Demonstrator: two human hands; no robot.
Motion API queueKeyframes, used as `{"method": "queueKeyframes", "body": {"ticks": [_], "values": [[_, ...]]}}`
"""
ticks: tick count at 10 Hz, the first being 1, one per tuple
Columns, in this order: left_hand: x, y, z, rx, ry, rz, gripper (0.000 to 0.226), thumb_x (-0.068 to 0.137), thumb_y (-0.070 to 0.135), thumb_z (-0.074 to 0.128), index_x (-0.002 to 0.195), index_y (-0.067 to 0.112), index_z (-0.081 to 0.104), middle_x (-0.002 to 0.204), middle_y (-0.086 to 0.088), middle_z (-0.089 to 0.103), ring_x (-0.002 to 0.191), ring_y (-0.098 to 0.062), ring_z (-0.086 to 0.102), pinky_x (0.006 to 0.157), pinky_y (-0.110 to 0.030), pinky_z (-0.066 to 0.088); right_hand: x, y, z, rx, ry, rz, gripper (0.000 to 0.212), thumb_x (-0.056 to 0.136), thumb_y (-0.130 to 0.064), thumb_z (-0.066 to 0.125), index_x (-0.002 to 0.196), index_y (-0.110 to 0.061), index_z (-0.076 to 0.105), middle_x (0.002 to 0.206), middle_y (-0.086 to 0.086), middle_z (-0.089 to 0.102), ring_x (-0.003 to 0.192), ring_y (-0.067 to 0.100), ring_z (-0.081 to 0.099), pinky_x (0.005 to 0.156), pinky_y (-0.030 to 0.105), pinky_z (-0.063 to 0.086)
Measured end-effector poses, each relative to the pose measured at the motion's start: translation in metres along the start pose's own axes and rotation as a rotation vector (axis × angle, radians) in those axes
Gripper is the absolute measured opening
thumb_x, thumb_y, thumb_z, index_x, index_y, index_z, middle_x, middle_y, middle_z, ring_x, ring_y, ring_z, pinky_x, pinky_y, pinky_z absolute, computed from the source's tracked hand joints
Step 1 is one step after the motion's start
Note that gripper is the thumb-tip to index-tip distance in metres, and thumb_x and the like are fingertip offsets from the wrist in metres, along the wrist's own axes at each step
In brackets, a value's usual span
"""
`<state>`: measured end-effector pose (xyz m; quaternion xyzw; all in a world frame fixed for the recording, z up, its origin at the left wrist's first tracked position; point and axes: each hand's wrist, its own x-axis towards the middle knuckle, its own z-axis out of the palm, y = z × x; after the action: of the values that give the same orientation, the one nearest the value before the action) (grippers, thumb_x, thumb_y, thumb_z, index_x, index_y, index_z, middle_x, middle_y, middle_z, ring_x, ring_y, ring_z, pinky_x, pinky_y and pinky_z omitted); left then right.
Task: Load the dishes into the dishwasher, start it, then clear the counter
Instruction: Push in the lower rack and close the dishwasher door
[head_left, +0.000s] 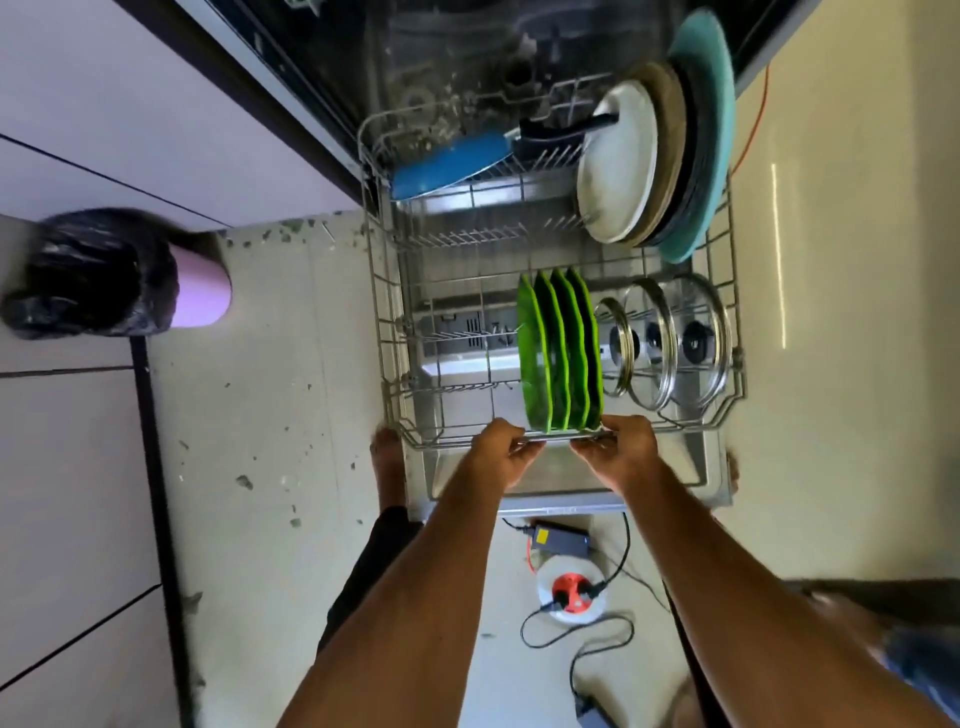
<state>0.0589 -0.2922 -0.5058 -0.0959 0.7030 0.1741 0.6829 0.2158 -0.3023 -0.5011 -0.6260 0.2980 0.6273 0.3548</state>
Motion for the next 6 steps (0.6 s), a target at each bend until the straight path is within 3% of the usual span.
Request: {"method": "queueKeyframes", "body": {"ticks": [1,2,3,4,5,6], "values": [[-0.006,0.027,0.009,-0.083,-0.018,-0.058,0.013,0.096,-0.010,0.045,0.088,0.000,0.050,0.092,-0.017,0.057,0.083,-0.026,0.062,0.065,-0.033,0.062,-0.003,-0.017,0.022,0.002,-0.007,-0.014,0.014,0.088,0.007,0.040,0.092,0.005,0.054,0.094,0.020,0.056,0.081,0.032,0.058,0.091,0.044,0.049],[-0.002,0.055,0.017,-0.201,-0.025,-0.072,0.013,0.096,-0.011,0.044,0.085,-0.006,0.049,0.089,-0.024,0.054,0.081,-0.035,0.058,0.067,-0.042,0.060,0.001,-0.032,0.044,-0.001,0.005,-0.025,0.026,0.094,-0.002,0.042,0.118,0.005,0.051,0.115,0.022,0.052,0.095,0.034,0.058,0.108,0.044,0.043],[-0.005,0.079,0.028,-0.220,-0.061,0.007,0.017,0.097,-0.012,0.044,0.082,-0.004,0.048,0.084,-0.022,0.052,0.076,-0.033,0.057,0.075,-0.044,0.060,0.002,-0.050,0.066,-0.002,-0.052,-0.041,0.052,0.093,-0.016,0.047,0.141,0.004,0.043,0.137,0.020,0.053,0.122,0.035,0.058,0.110,0.046,0.044],[-0.001,0.105,0.037,-0.256,-0.091,0.060,0.017,0.097,-0.010,0.044,0.082,-0.004,0.049,0.087,-0.021,0.053,0.077,-0.034,0.056,0.051,-0.038,0.060,0.005,-0.071,0.089,-0.002,-0.084,-0.081,0.064,0.085,-0.022,0.054,0.144,-0.002,0.039,0.142,0.021,0.049,0.129,0.038,0.054,0.107,0.048,0.045],[0.006,0.133,0.049,-0.267,-0.117,0.107,0.020,0.099,-0.006,0.042,0.081,-0.003,0.050,0.080,-0.021,0.058,0.078,-0.035,0.057,0.046,-0.036,0.058,-0.004,-0.088,0.118,0.036,-0.161,-0.143,0.060,0.083,-0.021,0.058,0.138,-0.002,0.045,0.135,0.025,0.053,0.116,0.042,0.062,0.101,0.053,0.050],[0.008,0.167,0.064,-0.214,-0.163,0.170,0.018,0.101,-0.001,0.041,0.087,-0.002,0.053,0.074,-0.021,0.068,0.077,-0.031,0.060,0.053,-0.031,0.059,0.002,-0.109,0.148,0.101,-0.298,-0.166,0.044,0.092,-0.027,0.051,0.125,0.002,0.051,0.126,0.026,0.059,0.105,0.041,0.066,0.100,0.054,0.051]]}}
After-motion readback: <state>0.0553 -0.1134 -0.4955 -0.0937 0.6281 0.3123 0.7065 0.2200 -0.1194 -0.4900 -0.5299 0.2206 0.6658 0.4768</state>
